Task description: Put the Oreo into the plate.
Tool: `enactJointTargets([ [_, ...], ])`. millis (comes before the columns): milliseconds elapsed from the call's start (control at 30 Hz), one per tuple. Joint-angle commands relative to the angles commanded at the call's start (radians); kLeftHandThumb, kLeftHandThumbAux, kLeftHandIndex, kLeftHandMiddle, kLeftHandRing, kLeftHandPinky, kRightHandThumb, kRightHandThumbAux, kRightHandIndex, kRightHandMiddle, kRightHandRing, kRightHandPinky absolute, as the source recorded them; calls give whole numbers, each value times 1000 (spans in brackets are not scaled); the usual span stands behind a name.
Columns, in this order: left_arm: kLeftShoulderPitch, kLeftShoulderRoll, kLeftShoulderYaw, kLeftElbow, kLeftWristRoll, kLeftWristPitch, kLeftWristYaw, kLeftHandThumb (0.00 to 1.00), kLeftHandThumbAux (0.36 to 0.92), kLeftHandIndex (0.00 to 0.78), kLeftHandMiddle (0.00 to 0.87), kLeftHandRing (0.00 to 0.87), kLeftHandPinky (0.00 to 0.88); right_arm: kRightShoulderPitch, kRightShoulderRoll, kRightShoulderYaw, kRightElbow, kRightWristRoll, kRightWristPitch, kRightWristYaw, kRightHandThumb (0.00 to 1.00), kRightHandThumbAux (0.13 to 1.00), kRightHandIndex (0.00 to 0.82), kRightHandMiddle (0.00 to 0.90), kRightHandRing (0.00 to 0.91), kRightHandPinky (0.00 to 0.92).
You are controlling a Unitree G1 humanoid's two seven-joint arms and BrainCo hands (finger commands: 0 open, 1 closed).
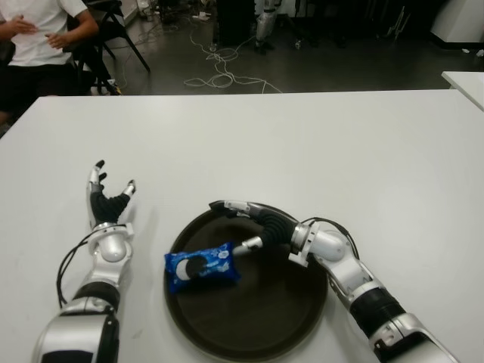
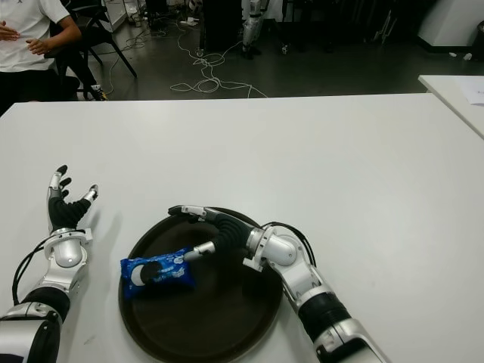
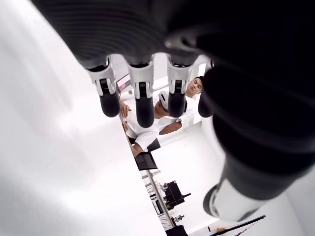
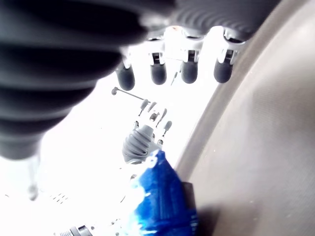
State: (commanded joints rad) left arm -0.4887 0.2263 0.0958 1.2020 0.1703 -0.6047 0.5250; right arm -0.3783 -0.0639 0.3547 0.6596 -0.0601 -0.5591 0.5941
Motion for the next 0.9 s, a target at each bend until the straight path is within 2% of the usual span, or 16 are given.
enactJointTargets([
  [233,-1,1,-1,3,3,1,8,123,807,100,104,100,95,-23,10,-13,66,10,-41,32,0,514,0,0,0,9],
  [500,0,1,-5,2,7,-4,15,114,802,98,111,116,128,-34,27,-38,103,30,-43,71,0,508,0,0,0,18],
  [600,0,1,-7,0,11,-7,19,113,799,98,112,112,113,-33,33,-47,109,41,-40,82,0,508,0,0,0,14],
  [900,1,-2,-7,-5,7,-5,9,102,801,84,99,96,88,-27,34,-54,106,1,-63,28,0,476,0,0,0,15],
])
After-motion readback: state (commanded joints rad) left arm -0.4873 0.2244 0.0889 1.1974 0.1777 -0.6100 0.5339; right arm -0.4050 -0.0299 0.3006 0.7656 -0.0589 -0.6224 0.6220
